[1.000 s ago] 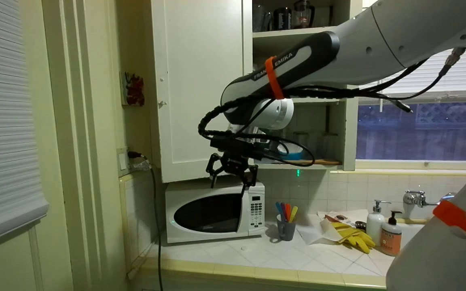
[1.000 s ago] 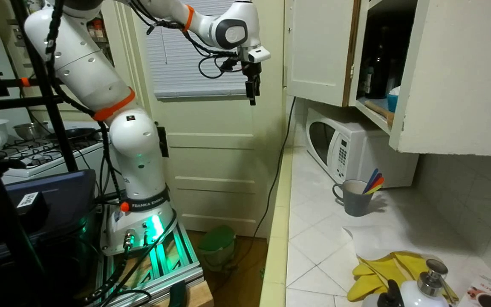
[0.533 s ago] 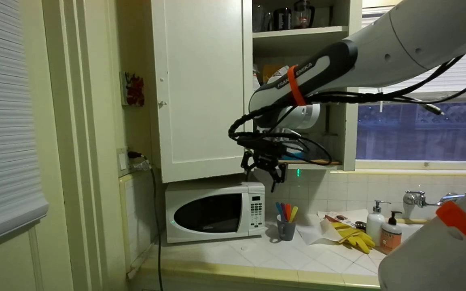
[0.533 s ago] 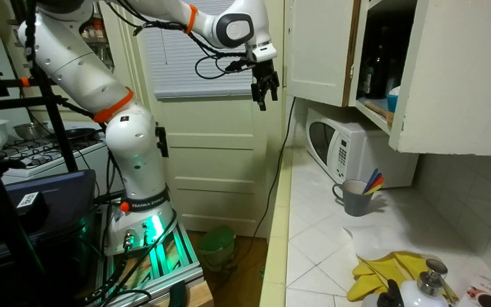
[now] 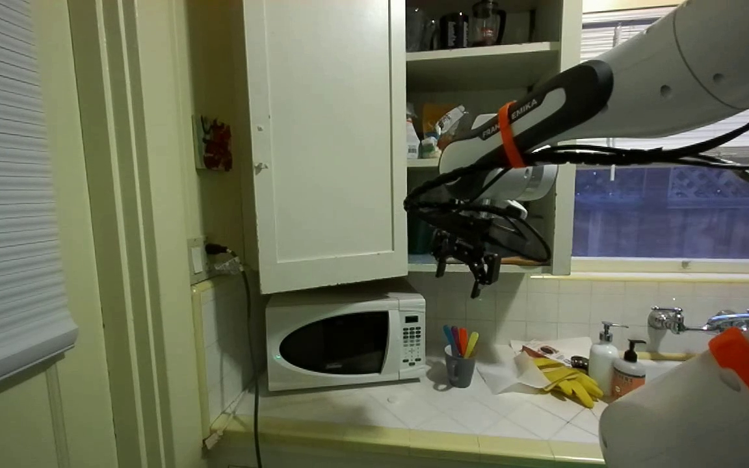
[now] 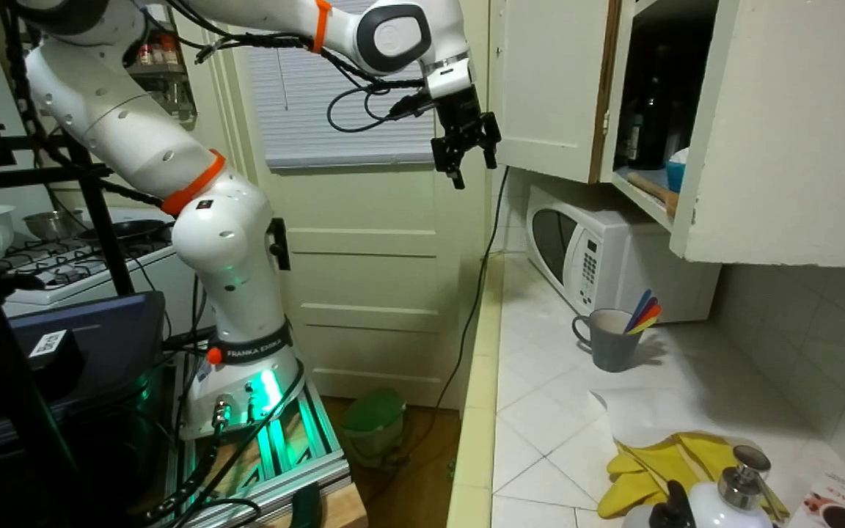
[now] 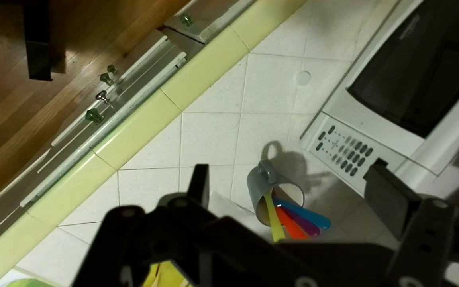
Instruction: Move the blue bowl to the counter
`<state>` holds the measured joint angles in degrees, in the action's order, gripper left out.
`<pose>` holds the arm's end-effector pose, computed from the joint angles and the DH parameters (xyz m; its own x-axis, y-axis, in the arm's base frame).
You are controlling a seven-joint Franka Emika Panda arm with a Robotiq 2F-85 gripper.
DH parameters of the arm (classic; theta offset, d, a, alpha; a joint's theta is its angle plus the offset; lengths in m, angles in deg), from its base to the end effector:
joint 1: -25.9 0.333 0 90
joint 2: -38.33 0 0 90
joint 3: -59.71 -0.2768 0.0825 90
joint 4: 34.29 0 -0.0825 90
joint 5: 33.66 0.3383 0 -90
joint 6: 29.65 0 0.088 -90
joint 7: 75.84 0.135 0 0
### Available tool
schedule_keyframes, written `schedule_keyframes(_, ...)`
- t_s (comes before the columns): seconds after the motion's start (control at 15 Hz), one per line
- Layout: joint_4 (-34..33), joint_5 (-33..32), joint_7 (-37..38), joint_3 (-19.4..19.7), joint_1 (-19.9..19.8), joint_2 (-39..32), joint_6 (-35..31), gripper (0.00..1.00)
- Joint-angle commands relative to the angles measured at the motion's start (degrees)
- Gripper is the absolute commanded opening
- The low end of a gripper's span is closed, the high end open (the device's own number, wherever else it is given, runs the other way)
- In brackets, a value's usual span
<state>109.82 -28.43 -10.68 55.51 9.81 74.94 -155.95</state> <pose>0.3690 -0.0713 0.4813 0.1602 -0.9825 0.0954 -0.9333 -0.1823 -0.3093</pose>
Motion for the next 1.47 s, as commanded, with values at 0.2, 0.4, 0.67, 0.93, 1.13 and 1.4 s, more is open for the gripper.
schedule_keyframes(0.2,-10.17,-4.47,14.23,1.76,-6.95,-13.59,-8.66,1.00)
schedule_keyframes(0.4,-16.45,-7.08,21.46,3.50,-8.86,-19.96,-11.15,1.00)
schedule_keyframes(0.67,-20.95,-11.96,36.03,4.17,-8.18,-23.48,-14.20,1.00)
schedule_keyframes(0.93,-21.44,-13.89,40.36,5.56,-6.64,-23.69,-14.93,1.00)
schedule_keyframes(1.13,-21.12,-17.53,47.10,5.07,-7.73,-24.42,-18.67,1.00)
schedule_keyframes(1.4,-21.40,-22.27,49.89,6.93,-7.49,-26.15,-23.20,1.00)
